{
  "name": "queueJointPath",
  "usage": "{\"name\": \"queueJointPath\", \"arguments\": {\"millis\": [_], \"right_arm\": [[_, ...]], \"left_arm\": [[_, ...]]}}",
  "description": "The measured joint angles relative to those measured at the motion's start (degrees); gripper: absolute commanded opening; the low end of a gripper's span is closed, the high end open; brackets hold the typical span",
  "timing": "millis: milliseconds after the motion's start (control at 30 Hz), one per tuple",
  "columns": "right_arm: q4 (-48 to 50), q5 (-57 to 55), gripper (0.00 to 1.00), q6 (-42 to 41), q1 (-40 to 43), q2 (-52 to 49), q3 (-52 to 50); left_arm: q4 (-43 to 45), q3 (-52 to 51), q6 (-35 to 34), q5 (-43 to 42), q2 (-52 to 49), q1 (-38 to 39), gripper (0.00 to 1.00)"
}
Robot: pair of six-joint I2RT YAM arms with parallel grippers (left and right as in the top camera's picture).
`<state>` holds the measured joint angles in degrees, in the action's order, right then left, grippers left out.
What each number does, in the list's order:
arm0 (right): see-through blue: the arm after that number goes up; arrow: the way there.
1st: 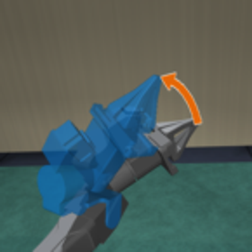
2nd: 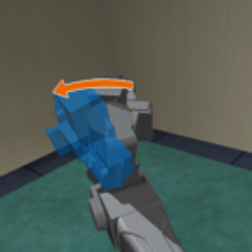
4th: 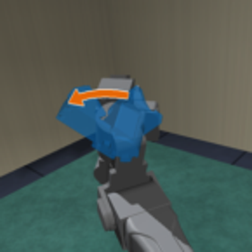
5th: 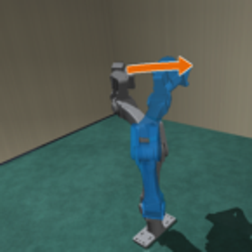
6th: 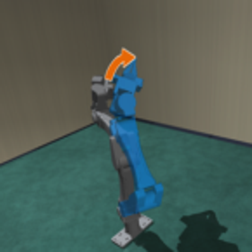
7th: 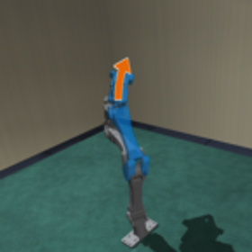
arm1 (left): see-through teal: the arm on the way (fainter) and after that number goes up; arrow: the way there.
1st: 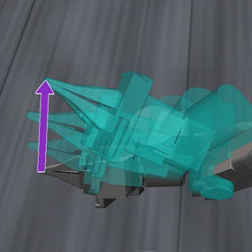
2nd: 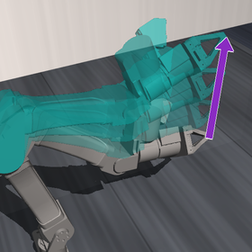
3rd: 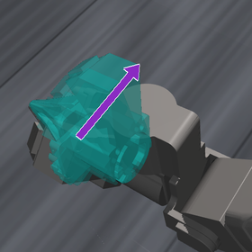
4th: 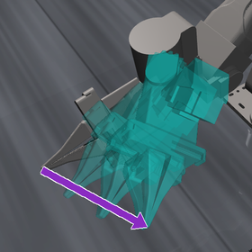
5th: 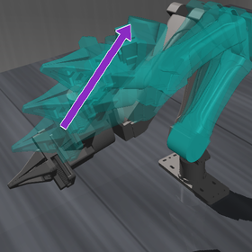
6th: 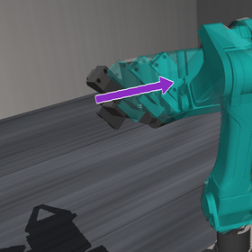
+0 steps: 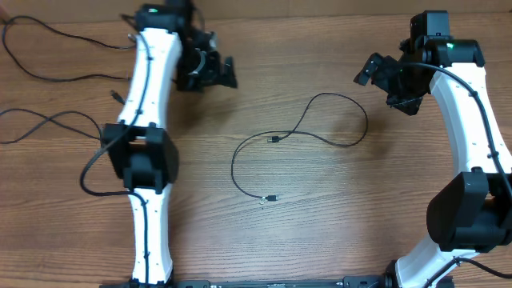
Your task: Untangle cables
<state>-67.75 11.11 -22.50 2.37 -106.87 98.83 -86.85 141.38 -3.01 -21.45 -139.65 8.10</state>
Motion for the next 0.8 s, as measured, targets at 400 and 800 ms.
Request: {"name": "queueJointPath", "arguments": {"millis": [400,800], "right_arm": [[8.50,-2.32,0.92,21.05,-0.09,-0.02,-6.38],[29.73,-0.31,0.87,30.18,-0.55,-0.55,-20.33]], "left_arm": [[0.00,0.00,-6.73,8.28,0.00,5.99,1.00],[-1.25,0.00,-7.80,9.60,0.00,5.31,1.00]]}}
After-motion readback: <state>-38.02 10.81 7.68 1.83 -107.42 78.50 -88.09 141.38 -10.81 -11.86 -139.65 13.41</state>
